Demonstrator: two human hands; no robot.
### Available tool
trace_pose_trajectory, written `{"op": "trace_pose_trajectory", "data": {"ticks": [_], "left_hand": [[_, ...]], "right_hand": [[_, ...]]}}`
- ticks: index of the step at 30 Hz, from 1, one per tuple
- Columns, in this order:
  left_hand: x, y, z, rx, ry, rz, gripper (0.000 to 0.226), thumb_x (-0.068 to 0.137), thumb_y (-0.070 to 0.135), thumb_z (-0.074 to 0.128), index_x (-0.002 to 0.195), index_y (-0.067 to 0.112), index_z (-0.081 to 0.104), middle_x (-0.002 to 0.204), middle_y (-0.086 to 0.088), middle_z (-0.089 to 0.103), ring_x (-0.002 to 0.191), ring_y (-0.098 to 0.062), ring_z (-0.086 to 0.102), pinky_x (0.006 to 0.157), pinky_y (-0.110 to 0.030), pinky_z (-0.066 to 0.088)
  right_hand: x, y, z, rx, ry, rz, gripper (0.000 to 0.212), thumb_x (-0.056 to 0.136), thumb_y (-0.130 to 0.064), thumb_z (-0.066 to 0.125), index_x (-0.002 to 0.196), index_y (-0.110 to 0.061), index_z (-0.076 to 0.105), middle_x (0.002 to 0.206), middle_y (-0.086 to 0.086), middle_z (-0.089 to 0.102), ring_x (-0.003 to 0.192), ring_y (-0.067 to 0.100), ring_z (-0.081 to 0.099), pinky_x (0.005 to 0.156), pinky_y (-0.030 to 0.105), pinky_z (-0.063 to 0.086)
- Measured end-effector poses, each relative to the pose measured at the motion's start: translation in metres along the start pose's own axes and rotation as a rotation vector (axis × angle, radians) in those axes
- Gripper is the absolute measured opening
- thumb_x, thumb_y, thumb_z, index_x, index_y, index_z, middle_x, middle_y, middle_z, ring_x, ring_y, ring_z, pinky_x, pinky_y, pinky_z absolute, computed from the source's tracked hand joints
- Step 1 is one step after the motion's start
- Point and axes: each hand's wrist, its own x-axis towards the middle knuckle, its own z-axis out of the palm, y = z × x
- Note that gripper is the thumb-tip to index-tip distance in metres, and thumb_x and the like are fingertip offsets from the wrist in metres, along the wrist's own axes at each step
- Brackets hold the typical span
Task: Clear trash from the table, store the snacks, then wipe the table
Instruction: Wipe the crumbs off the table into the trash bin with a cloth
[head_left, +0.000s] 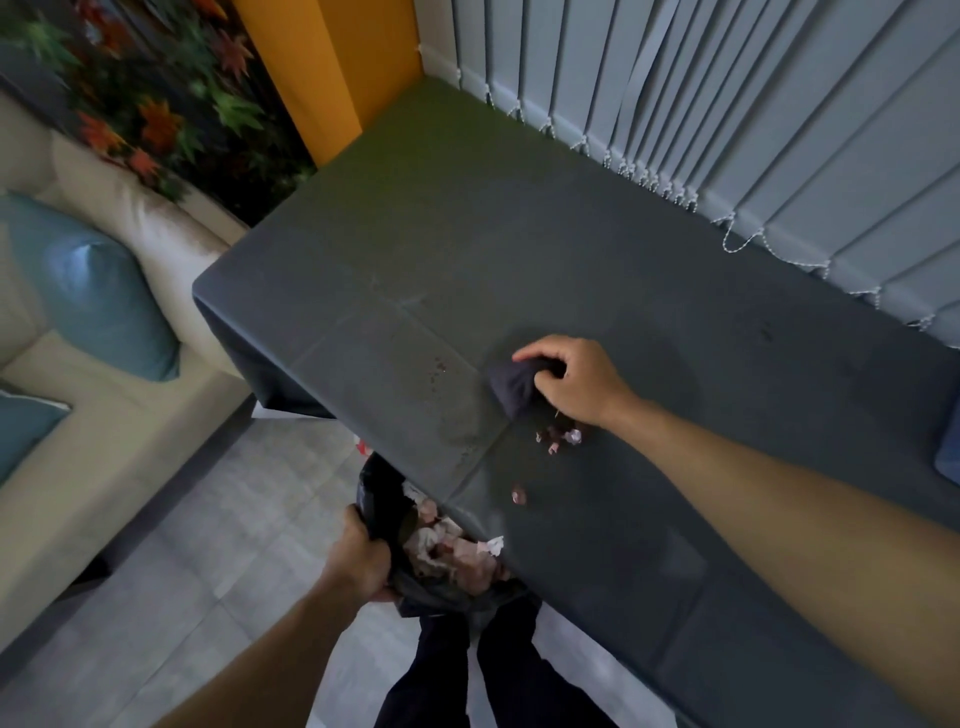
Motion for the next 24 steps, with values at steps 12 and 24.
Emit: {"op": "trace_pose_trajectory", "data": {"ticks": [12, 24], "left_hand": [[-0.003, -0.017, 0.005, 0.01, -0.077, -0.035, 0.041, 0.091, -0.012, 0.036, 0.119, 0.019, 0.039, 0.122, -0.022, 0.057, 0.101, -0.048, 0.065, 0.058, -0.061, 0.06], [-0.006, -0.025, 0.014, 0.018, -0.068, -0.024, 0.043, 0.09, -0.01, 0.038, 0.121, 0.019, 0.037, 0.119, -0.021, 0.058, 0.094, -0.044, 0.068, 0.06, -0.059, 0.061]], "right_hand": [[-0.014, 0.0, -0.004, -0.097, -0.044, -0.069, 0.033, 0.068, -0.005, 0.05, 0.082, -0.017, 0.077, 0.086, -0.008, 0.071, 0.084, 0.004, 0.059, 0.084, 0.022, 0.048], [-0.063, 0.037, -0.005, -0.285, 0.253, 0.127, 0.036, 0.074, -0.01, 0.06, 0.107, -0.013, 0.076, 0.103, 0.003, 0.069, 0.097, 0.025, 0.056, 0.088, 0.021, 0.04]]}}
